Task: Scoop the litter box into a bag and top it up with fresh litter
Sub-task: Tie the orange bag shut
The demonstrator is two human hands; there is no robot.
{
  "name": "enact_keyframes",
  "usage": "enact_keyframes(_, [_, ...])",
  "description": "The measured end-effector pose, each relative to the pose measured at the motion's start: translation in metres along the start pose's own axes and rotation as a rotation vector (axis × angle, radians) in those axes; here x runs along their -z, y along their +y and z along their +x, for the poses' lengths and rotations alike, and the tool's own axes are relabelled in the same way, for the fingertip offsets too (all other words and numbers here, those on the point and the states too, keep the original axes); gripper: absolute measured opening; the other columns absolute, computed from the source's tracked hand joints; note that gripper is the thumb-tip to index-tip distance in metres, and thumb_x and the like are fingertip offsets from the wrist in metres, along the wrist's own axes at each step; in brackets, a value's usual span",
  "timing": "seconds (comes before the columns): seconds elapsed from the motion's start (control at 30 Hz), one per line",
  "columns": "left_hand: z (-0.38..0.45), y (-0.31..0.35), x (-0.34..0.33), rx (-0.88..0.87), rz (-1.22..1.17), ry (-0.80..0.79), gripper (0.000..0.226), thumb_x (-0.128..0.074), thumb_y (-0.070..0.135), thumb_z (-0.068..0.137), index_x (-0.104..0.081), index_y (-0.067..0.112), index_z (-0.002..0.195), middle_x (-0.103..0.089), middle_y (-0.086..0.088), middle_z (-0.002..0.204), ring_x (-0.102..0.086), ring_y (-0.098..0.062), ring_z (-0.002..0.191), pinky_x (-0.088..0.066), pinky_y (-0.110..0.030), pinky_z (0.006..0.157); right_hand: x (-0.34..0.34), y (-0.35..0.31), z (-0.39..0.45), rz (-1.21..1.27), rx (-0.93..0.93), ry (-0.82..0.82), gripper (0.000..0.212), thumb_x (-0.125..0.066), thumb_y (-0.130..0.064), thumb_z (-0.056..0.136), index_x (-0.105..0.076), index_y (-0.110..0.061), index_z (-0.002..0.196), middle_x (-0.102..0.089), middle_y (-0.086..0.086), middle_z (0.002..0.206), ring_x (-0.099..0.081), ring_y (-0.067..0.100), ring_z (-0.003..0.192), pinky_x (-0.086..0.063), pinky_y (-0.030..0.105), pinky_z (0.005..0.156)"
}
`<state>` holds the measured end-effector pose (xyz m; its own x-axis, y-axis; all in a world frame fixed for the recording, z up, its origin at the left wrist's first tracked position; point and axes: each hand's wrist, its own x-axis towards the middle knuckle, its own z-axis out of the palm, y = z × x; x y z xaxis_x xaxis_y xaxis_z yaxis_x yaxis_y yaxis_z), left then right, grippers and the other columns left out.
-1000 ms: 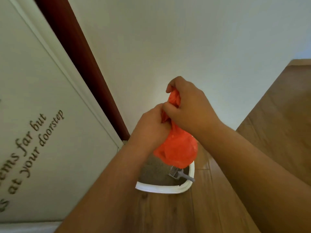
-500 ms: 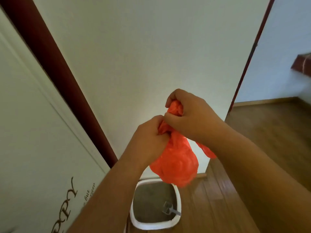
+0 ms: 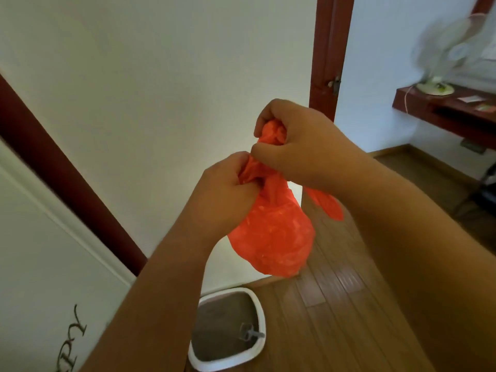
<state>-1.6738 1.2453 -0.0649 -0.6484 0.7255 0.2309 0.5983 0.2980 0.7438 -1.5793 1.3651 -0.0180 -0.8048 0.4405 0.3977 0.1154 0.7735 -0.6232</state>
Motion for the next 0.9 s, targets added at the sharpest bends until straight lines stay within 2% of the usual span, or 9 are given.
enact_keyframes(0.17, [0.011, 0.0, -0.03, -0.049, -0.052, -0.117, 0.013, -0.058, 0.026, 0.099, -0.067, 0.028, 0.108, -0.071, 0.005, 0.09, -0.07, -0.017, 0.084, -0.062, -0.043, 0.078, 0.012, 0.025, -0.016, -0.103, -0.05, 0.082, 0.022, -0.067, -0.029, 0.084, -0.061, -0.024, 0.105, -0.058, -0.014, 0.086, -0.055, 0.002, 0.075, -0.038, 0.013, 0.061])
enact_keyframes(0.3, [0.026, -0.008, -0.06, -0.161, -0.066, -0.278, 0.023, -0.062, 0.031, 0.098, -0.063, 0.033, 0.121, -0.07, 0.014, 0.097, -0.067, -0.006, 0.088, -0.054, -0.023, 0.074, 0.015, 0.046, -0.036, -0.172, -0.171, 0.184, 0.022, -0.068, -0.028, 0.081, -0.063, -0.024, 0.102, -0.063, -0.012, 0.087, -0.058, 0.004, 0.079, -0.042, 0.011, 0.062])
enact_keyframes(0.4, [0.032, -0.01, -0.082, -0.263, -0.101, -0.425, 0.038, -0.065, 0.034, 0.096, -0.057, 0.04, 0.132, -0.07, 0.018, 0.109, -0.067, -0.002, 0.097, -0.053, -0.017, 0.079, 0.015, 0.055, -0.057, -0.215, -0.31, 0.251, 0.021, -0.069, -0.031, 0.082, -0.061, -0.026, 0.101, -0.059, -0.015, 0.084, -0.056, 0.0, 0.077, -0.038, 0.009, 0.059])
enact_keyframes(0.5, [0.035, -0.009, -0.099, -0.359, -0.122, -0.588, 0.036, -0.066, 0.039, 0.091, -0.051, 0.059, 0.116, -0.066, 0.029, 0.099, -0.064, 0.009, 0.091, -0.048, -0.008, 0.07, 0.014, 0.057, -0.082, -0.263, -0.454, 0.314, 0.021, -0.07, -0.033, 0.082, -0.058, -0.029, 0.099, -0.055, -0.015, 0.081, -0.053, -0.001, 0.072, -0.035, 0.011, 0.058])
enact_keyframes(0.67, [0.025, -0.012, -0.128, -0.491, -0.198, -0.886, 0.05, -0.063, 0.042, 0.087, -0.054, 0.043, 0.136, -0.067, 0.019, 0.12, -0.066, 0.003, 0.105, -0.058, -0.03, 0.09, 0.008, 0.054, -0.129, -0.33, -0.66, 0.447, 0.024, -0.068, -0.033, 0.079, -0.061, -0.026, 0.101, -0.058, -0.012, 0.087, -0.055, 0.003, 0.077, -0.04, 0.017, 0.06])
enact_keyframes(0.77, [0.013, -0.008, -0.145, -0.568, -0.224, -1.02, 0.05, -0.059, 0.036, 0.085, -0.058, 0.037, 0.135, -0.071, 0.015, 0.114, -0.068, 0.0, 0.103, -0.059, -0.037, 0.091, 0.005, 0.047, -0.159, -0.369, -0.761, 0.531, 0.025, -0.067, -0.034, 0.076, -0.061, -0.028, 0.099, -0.059, -0.012, 0.09, -0.055, 0.002, 0.078, -0.039, 0.017, 0.062])
enact_keyframes(0.9, [-0.009, 0.003, -0.167, -0.677, -0.232, -1.118, 0.041, -0.057, 0.028, 0.087, -0.066, 0.027, 0.127, -0.073, 0.012, 0.103, -0.069, -0.001, 0.093, -0.058, -0.038, 0.085, 0.004, 0.034, -0.196, -0.418, -0.874, 0.593, 0.021, -0.069, -0.03, 0.077, -0.059, -0.03, 0.096, -0.058, -0.014, 0.086, -0.054, 0.0, 0.077, -0.037, 0.017, 0.063])
